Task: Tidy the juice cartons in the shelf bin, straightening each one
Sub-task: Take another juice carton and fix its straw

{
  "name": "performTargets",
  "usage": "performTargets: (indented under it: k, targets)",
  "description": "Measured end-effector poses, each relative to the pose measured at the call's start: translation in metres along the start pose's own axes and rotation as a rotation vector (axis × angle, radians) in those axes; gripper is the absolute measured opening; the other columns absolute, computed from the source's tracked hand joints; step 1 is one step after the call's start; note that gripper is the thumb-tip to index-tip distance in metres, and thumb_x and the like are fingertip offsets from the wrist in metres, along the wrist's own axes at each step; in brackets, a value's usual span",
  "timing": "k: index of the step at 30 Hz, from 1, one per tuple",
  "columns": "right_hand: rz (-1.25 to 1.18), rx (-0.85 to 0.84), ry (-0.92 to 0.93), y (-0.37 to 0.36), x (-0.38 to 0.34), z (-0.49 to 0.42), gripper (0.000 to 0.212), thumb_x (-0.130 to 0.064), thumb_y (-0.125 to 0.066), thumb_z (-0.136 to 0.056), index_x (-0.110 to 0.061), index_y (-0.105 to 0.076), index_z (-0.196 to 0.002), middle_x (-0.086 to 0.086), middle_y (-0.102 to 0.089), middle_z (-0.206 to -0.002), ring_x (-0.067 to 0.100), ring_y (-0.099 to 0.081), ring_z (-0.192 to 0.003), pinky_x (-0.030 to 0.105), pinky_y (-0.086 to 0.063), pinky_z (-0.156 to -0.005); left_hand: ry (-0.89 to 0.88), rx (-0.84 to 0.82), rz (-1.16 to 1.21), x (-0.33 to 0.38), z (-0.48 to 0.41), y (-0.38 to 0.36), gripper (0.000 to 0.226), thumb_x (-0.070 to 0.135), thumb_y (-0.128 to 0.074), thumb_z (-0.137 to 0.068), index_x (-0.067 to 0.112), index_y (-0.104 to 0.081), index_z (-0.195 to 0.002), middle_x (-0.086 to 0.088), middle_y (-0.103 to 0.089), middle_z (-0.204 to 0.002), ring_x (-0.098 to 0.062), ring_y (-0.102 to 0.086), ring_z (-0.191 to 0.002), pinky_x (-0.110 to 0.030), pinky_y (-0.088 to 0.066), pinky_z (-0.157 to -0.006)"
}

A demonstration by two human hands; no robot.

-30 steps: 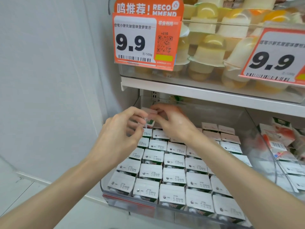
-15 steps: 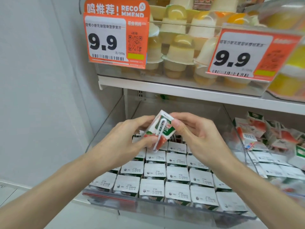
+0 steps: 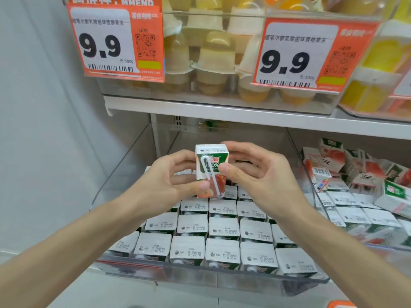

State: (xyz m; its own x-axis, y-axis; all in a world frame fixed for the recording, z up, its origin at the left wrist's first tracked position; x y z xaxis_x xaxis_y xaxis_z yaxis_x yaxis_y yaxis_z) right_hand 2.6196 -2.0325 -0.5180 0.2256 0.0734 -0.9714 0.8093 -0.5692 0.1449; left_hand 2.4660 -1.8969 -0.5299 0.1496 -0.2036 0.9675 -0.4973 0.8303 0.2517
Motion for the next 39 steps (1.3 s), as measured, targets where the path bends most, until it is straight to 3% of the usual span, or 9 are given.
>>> performTargets:
  k: [6, 9, 12, 16, 19, 24, 28, 34, 39]
  targets:
    - [-0.19, 0.02, -0.141, -0.003, 0.012, -0.003, 0.019, -0.01, -0.073, -0.095, -0.009, -0.073, -0.113, 0.003, -0.082, -0.107, 0.014, -0.078, -0.101, 0.02, -0.06, -0.086, 0.012, -0.059, 0.135, -0.002, 0.002, 0.002, 0.034, 0.005, -0.069, -0.096, 0.0, -0.058, -0.128, -0.008, -0.076, -0.124, -0.032, -0.078, -0.107, -0.045, -0.065, -0.09]
    - [-0.217, -0.002, -0.177, -0.007, 0.015, -0.002, 0.02, -0.012, -0.074, -0.095, -0.005, -0.074, -0.113, 0.006, -0.081, -0.109, 0.02, -0.078, -0.103, 0.024, -0.062, -0.088, 0.008, -0.079, 0.117, -0.005, 0.003, 0.004, 0.043, 0.007, -0.067, -0.096, 0.009, -0.057, -0.138, -0.009, -0.075, -0.127, -0.034, -0.077, -0.107, -0.046, -0.065, -0.087]
    - [-0.204, -0.001, -0.172, -0.008, 0.015, -0.002, 0.018, -0.014, -0.077, -0.093, -0.009, -0.078, -0.11, 0.003, -0.081, -0.112, 0.019, -0.078, -0.105, 0.026, -0.062, -0.091, -0.014, -0.124, 0.07, -0.004, 0.005, 0.006, 0.051, 0.011, -0.062, -0.101, 0.028, -0.054, -0.148, -0.004, -0.075, -0.129, -0.03, -0.076, -0.111, -0.04, -0.065, -0.089]
    - [-0.154, -0.029, -0.183, -0.012, 0.013, 0.001, 0.019, -0.012, -0.076, -0.095, -0.019, -0.081, -0.112, -0.001, -0.08, -0.112, 0.014, -0.076, -0.105, 0.019, -0.06, -0.082, -0.019, -0.125, 0.016, -0.004, 0.007, 0.008, 0.048, 0.015, -0.059, -0.103, 0.033, -0.055, -0.147, -0.002, -0.077, -0.125, -0.027, -0.076, -0.109, -0.035, -0.065, -0.085]
    - [-0.071, -0.074, -0.185, -0.014, 0.011, 0.001, 0.025, -0.022, -0.075, -0.097, -0.035, -0.08, -0.118, -0.004, -0.078, -0.116, 0.009, -0.072, -0.111, 0.029, -0.061, -0.093, -0.036, -0.091, 0.015, -0.004, 0.007, 0.011, 0.049, 0.017, -0.06, -0.103, 0.033, -0.054, -0.149, 0.0, -0.075, -0.129, -0.025, -0.075, -0.112, -0.035, -0.065, -0.084]
    - [0.038, -0.107, -0.172, -0.02, 0.008, 0.005, 0.053, -0.044, -0.087, -0.079, -0.042, -0.069, -0.129, -0.01, -0.076, -0.113, 0.002, -0.073, -0.105, 0.03, -0.059, -0.095, -0.002, -0.032, 0.018, -0.009, 0.004, 0.013, 0.049, 0.035, -0.064, -0.099, 0.033, -0.054, -0.146, 0.008, -0.074, -0.133, -0.016, -0.07, -0.123, -0.042, -0.059, -0.102]
    - [-0.04, -0.053, -0.203, -0.018, 0.014, 0.004, 0.059, -0.031, -0.094, -0.073, -0.028, -0.07, -0.126, -0.01, -0.079, -0.111, 0.005, -0.076, -0.104, 0.028, -0.061, -0.093, -0.03, -0.004, 0.011, -0.007, 0.002, 0.013, 0.053, 0.036, -0.069, -0.094, 0.032, -0.056, -0.144, 0.008, -0.074, -0.132, -0.015, -0.071, -0.122, -0.045, -0.054, -0.108]
    - [-0.132, -0.152, -0.191, -0.016, 0.018, 0.0, 0.037, -0.002, -0.082, -0.087, -0.016, -0.072, -0.12, -0.004, -0.08, -0.116, 0.009, -0.075, -0.112, 0.026, -0.059, -0.098, -0.048, -0.018, 0.085, -0.007, 0.002, 0.016, 0.051, 0.015, -0.073, -0.094, 0.022, -0.056, -0.141, -0.003, -0.072, -0.135, -0.027, -0.073, -0.119, -0.051, -0.053, -0.108]
    - [0.033, -0.213, -0.125, -0.02, 0.016, 0.002, 0.033, -0.017, -0.07, -0.101, -0.032, -0.071, -0.131, -0.016, -0.075, -0.125, 0.001, -0.067, -0.12, 0.029, -0.053, -0.106, -0.002, 0.039, 0.167, -0.007, 0.0, 0.015, 0.045, 0.008, -0.072, -0.094, 0.01, -0.053, -0.134, -0.005, -0.077, -0.125, -0.035, -0.078, -0.104, -0.049, -0.065, -0.089]
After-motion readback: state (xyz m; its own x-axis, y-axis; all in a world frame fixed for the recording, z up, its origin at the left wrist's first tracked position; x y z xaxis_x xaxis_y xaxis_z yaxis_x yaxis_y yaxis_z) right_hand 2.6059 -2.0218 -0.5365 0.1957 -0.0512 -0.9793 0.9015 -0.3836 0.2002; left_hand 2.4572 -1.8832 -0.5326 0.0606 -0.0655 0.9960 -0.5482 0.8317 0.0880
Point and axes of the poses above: each hand's wrist, its own z-axis away from the middle knuckle, its own y-axis out of the back of the hand, x = y × z, the point moved 3 cm from there along -z, towards the middle knuckle
